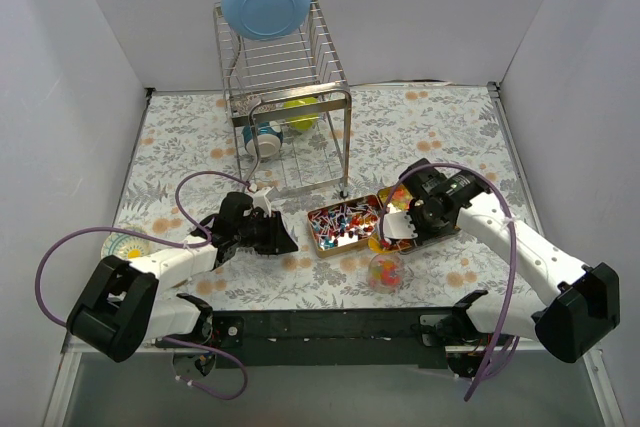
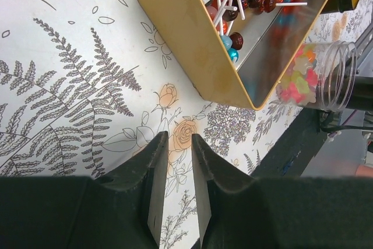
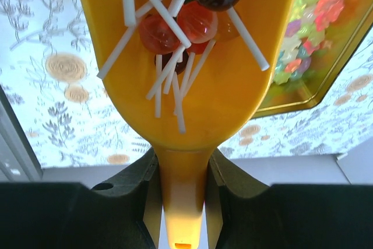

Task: Pack the candies
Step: Place the fake candies in the packing bottle.

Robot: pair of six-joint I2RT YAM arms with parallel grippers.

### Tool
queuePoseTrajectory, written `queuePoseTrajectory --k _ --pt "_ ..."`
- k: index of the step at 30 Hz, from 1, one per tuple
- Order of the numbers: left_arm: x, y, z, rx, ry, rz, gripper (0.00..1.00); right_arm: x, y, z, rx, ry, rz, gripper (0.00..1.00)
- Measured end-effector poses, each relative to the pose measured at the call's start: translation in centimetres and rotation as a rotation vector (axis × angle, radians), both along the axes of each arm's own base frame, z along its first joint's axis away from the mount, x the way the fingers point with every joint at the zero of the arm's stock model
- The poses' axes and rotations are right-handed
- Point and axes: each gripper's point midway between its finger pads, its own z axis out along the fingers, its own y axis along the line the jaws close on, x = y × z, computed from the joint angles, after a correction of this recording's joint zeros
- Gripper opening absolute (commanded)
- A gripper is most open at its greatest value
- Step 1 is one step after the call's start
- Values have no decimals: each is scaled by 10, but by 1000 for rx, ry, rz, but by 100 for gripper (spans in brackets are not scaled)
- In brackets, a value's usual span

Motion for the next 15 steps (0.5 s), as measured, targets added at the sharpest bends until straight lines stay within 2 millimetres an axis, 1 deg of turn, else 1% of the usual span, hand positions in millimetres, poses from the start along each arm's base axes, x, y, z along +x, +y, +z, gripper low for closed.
queuePoseTrajectory --k 6,12,15 --pt "0 0 1 -4 0 -1 23 -4 -15 3 -110 -21 44 1" --pt "0 0 2 -8 -2 -3 24 -3 -19 8 -183 -55 86 1" --pt "0 0 3 -9 -5 -2 24 -5 -19 8 -219 -65 116 1"
